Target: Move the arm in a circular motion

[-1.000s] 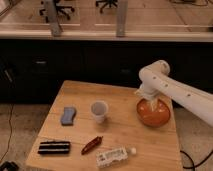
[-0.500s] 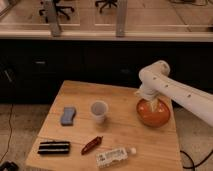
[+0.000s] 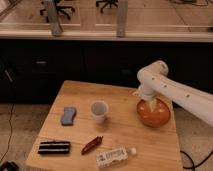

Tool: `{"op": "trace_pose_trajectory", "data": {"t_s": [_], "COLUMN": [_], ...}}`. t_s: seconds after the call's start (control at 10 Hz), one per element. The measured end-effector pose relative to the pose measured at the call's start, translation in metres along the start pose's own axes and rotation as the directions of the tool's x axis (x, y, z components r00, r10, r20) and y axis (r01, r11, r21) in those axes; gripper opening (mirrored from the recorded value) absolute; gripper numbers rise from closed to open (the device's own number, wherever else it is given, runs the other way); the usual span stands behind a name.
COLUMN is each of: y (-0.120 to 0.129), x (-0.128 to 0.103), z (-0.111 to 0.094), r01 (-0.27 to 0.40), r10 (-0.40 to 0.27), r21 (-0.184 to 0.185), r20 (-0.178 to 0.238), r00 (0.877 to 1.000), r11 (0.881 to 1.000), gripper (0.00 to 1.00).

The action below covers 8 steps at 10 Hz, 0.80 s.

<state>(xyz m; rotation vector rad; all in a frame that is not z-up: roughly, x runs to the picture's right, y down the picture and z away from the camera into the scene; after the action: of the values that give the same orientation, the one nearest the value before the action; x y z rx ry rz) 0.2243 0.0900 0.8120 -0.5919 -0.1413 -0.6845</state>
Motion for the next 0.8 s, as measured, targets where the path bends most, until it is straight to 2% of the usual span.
{"op": "trace_pose_trajectory", "data": {"t_s": [0.2, 0.8], "y": [-0.0088, -0.0117], "x": [-0.0030, -0.0048], "z": [-0.0008, -0.0010], "r01": [0.016, 0.042], "r10": [-0.016, -0.042], "r21": [0.003, -0.004], "r20": [-0.002, -0.006], "r00": [1.000, 0.999], "r11": [1.000, 0.999], "gripper": [0.80, 0.80]}}
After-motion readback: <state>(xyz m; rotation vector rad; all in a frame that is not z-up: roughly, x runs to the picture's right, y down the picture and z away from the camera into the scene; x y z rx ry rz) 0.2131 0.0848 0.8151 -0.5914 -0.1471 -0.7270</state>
